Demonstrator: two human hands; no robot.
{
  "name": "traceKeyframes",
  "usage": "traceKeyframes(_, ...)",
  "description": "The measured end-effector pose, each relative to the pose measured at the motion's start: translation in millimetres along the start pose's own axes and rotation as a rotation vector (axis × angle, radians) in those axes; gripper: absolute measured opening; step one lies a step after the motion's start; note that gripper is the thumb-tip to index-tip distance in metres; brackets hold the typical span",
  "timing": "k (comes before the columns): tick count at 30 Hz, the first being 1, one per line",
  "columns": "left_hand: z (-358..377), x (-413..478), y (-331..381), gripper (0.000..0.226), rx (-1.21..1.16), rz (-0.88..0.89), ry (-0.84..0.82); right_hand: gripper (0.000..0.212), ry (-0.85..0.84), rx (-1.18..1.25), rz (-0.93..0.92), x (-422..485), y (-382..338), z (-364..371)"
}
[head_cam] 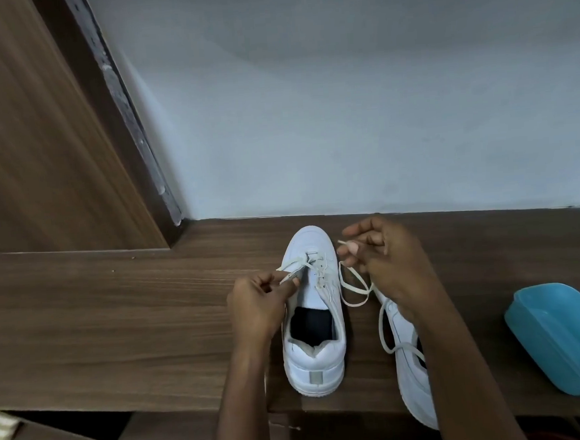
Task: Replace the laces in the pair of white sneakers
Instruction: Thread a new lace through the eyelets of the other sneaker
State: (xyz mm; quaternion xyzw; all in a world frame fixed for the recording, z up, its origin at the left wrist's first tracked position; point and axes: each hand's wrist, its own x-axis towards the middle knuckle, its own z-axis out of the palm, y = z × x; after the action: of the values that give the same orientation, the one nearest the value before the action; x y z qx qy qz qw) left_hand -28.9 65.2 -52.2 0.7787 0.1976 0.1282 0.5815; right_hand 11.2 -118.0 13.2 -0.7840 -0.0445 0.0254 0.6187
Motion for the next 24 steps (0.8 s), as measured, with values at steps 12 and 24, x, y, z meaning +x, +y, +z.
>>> traceKeyframes(12,-18,15,-7,0.009,-0.357,-0.271,-0.282,0.006,0.014,-0.152,-0.039,9,38,58)
traceKeyframes(24,-19,18,-11,0.013,-0.368,-0.264,-0.299,0.014,-0.008,-0.396,-0.108,10,44,63)
